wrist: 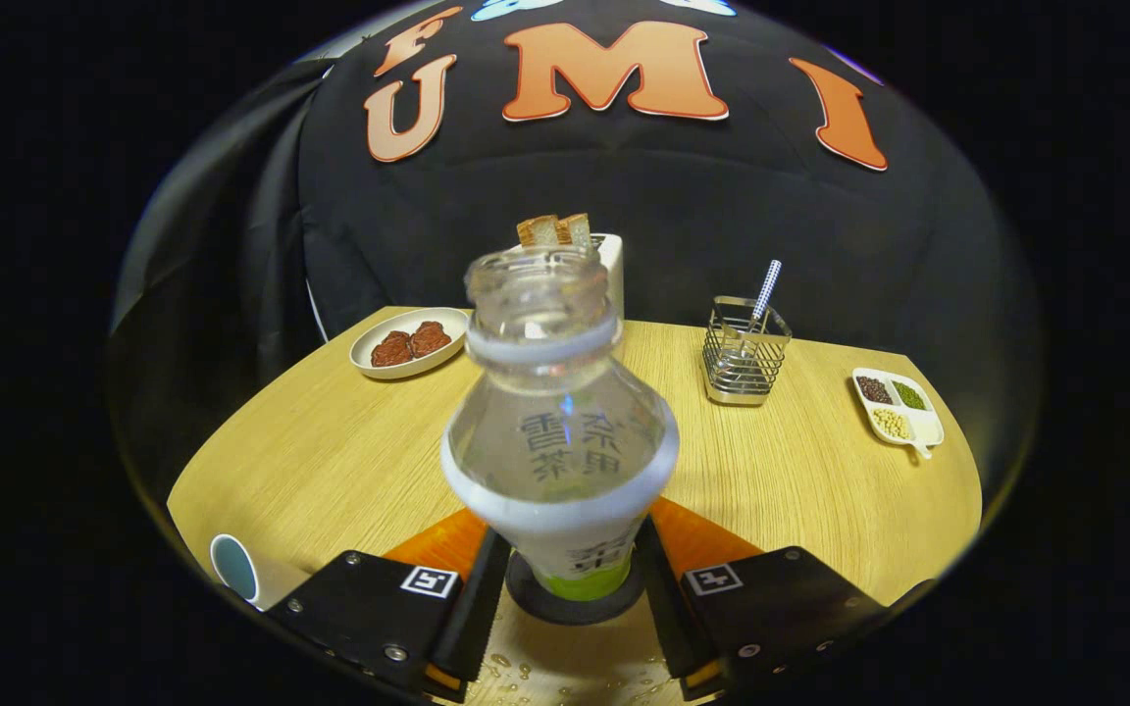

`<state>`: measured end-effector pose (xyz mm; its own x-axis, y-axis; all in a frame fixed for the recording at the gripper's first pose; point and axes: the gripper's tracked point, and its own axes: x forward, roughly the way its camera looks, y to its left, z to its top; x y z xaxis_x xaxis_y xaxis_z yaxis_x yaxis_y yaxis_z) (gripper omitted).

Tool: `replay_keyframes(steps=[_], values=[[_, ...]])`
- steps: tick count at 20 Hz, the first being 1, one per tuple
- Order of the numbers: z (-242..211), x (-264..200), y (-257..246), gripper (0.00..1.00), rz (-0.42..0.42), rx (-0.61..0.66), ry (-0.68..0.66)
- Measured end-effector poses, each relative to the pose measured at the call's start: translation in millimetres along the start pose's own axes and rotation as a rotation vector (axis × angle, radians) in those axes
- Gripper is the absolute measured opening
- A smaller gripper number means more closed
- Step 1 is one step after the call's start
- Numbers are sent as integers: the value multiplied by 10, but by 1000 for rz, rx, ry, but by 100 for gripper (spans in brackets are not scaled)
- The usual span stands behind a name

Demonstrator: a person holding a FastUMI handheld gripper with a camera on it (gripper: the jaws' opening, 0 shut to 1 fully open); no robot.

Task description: Take the bottle from table, then pour the juice into the cup, finally place the bottle on the coaster

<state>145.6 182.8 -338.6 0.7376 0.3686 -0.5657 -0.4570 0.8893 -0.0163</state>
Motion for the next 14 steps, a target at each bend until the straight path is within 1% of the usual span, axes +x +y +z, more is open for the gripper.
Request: replay_keyframes(steps=[1, 2, 3, 4, 5, 8, 10, 14], values=[[8, -39, 7, 78, 1, 0, -3], [29, -87, 10, 83, -1, -3, -7], [59, -147, 21, 91, -5, -8, -15], [100, -222, 17, 95, -11, -15, -27], [156, -310, 4, 98, -16, -15, -43], [381, -648, -62, 98, -43, -2, -89], [609, -938, -116, 97, -57, -11, -137], [1089, -1571, -362, 97, -122, 8, -226]])
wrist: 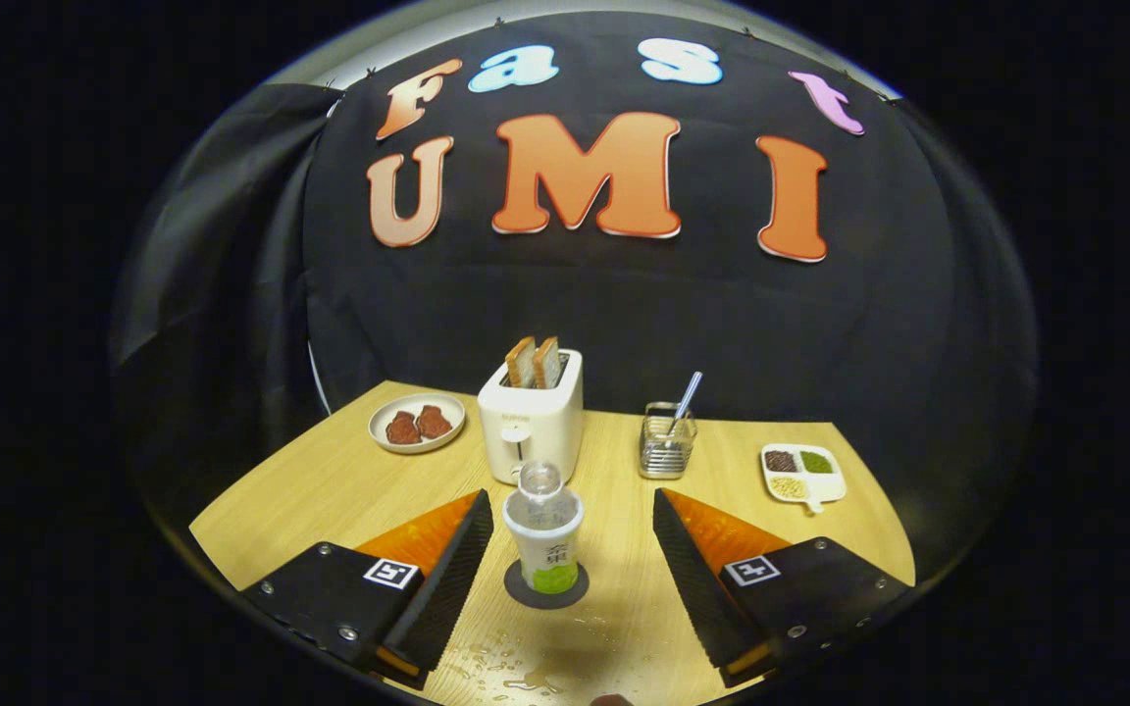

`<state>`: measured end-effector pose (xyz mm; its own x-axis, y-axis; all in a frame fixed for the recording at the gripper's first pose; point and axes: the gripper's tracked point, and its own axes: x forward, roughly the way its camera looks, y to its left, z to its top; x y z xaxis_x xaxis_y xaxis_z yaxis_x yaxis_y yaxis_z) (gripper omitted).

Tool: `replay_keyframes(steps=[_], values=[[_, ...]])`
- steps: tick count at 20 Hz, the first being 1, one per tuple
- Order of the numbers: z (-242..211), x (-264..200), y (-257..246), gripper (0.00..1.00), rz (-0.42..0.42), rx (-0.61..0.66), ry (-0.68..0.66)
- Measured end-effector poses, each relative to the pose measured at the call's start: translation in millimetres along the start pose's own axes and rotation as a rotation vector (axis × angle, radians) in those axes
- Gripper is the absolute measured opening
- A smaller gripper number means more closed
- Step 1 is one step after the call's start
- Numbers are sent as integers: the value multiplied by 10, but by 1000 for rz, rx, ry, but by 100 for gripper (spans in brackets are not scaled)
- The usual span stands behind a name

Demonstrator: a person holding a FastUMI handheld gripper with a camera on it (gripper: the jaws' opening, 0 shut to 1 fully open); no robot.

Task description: Take the bottle from table, then pour the juice into the cup, finally place the bottle on the coaster

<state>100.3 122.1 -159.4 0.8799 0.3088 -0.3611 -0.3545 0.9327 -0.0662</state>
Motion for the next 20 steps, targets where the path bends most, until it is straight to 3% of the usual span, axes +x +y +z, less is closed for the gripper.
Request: replay_keyframes(steps=[5, 10, 20], values=[[588, -605, -418, 97, -102, 41, -84], [784, -972, -728, 97, -196, 22, -133], [972, -1284, -707, 97, -216, -10, -179]])
